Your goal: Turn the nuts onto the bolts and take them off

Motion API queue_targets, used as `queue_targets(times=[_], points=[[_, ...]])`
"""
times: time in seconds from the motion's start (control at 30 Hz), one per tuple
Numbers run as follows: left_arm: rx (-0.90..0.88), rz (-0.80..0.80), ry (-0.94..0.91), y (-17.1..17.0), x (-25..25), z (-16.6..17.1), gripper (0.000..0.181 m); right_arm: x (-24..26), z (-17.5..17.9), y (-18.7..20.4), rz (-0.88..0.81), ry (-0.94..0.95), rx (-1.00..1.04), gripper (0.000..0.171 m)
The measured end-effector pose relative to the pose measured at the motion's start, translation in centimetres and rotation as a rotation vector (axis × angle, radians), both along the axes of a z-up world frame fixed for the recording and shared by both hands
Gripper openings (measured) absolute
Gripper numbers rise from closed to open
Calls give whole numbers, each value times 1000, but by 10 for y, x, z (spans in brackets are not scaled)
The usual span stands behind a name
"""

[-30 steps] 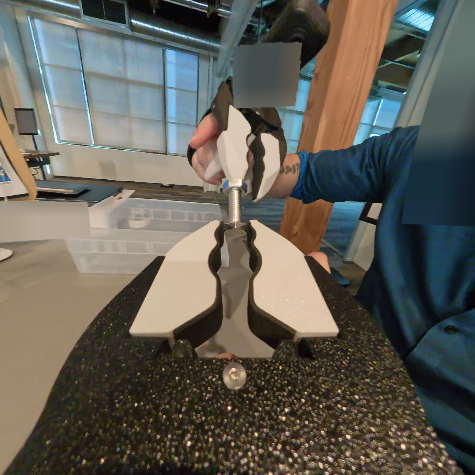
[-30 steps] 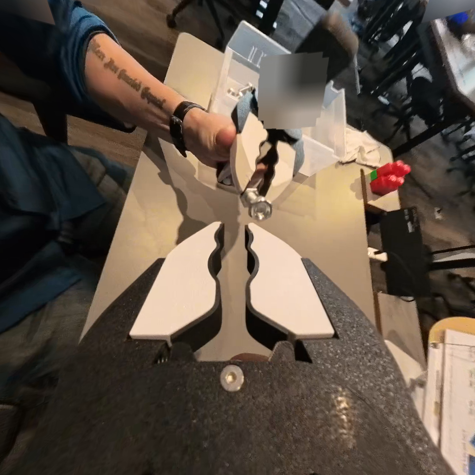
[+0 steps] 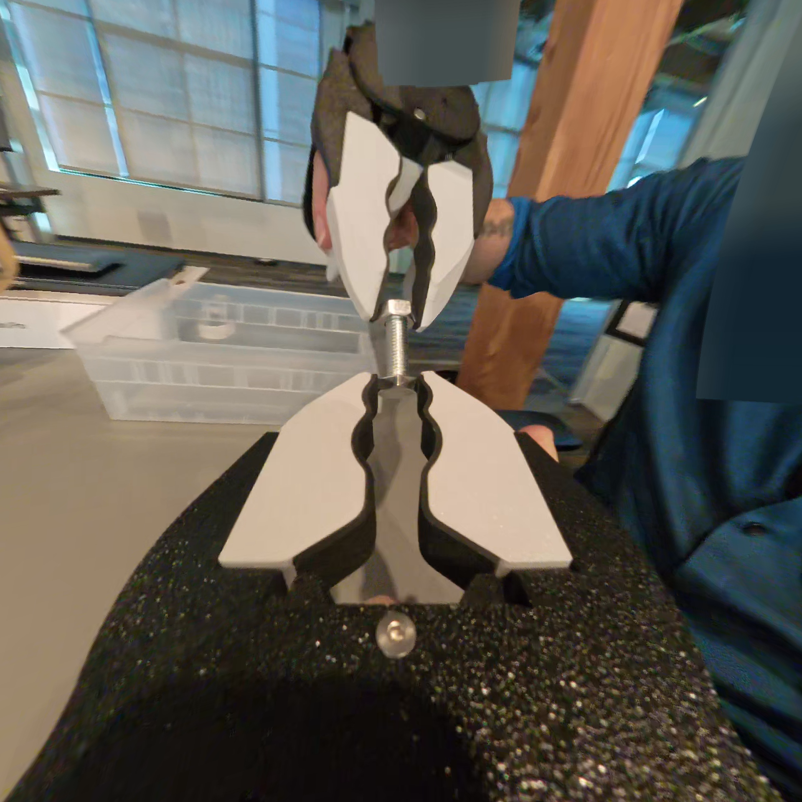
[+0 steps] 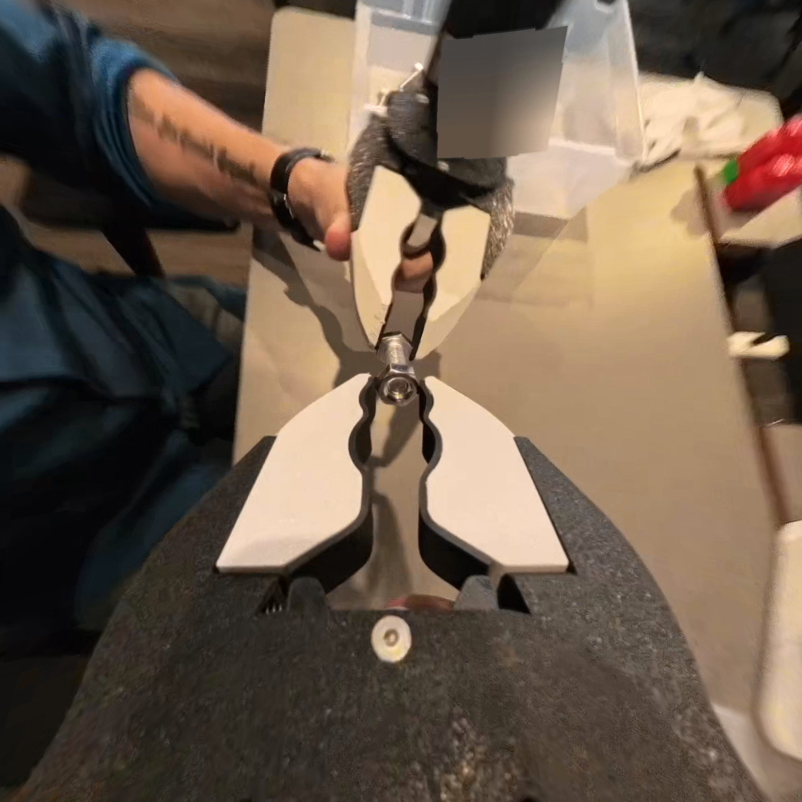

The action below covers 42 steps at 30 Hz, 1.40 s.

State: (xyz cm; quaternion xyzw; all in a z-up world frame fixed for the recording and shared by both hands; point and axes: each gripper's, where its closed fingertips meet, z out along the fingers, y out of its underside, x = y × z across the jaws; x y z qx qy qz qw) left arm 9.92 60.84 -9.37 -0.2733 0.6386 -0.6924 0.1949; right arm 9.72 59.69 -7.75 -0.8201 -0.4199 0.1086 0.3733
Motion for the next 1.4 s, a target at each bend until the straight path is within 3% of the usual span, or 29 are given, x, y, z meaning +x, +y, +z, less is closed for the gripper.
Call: queue_targets(times=[0.27,0.37,0.43,0.47,0.57,0.7,0.83,1.07,1.2,1.4], points=[[275,246,-80,8,5,3,16,9,-1,5,-278,694,-462,18],[342,284,-75,9,6,-1,16,11,-6,6,-292,776,-510,19],[315,265,-67,7,6,-1,16,10,-5,6,-269,756,-475,24],[290,252,-62,6,6,-1,16,10,-3,7,-265,732,-440,34],[211,209,-37,7,7,-3,16,15,-2,10,-238,525,-261,45],[69,127,-8,11,3,1,16,23,6,11,-156,169,45,45],[17,96,18,14,3,1,16,22,6,7,-26,-185,294,32],[-29,25,48,6,2,-1,16,1,0,0,89,-286,353,41],[-30,-23,39,-1,-2,0,16,0,-3,-3,118,-297,332,24],[-1,-37,29,-6,-3,0,16,0,-8,-2,106,-252,267,23]])
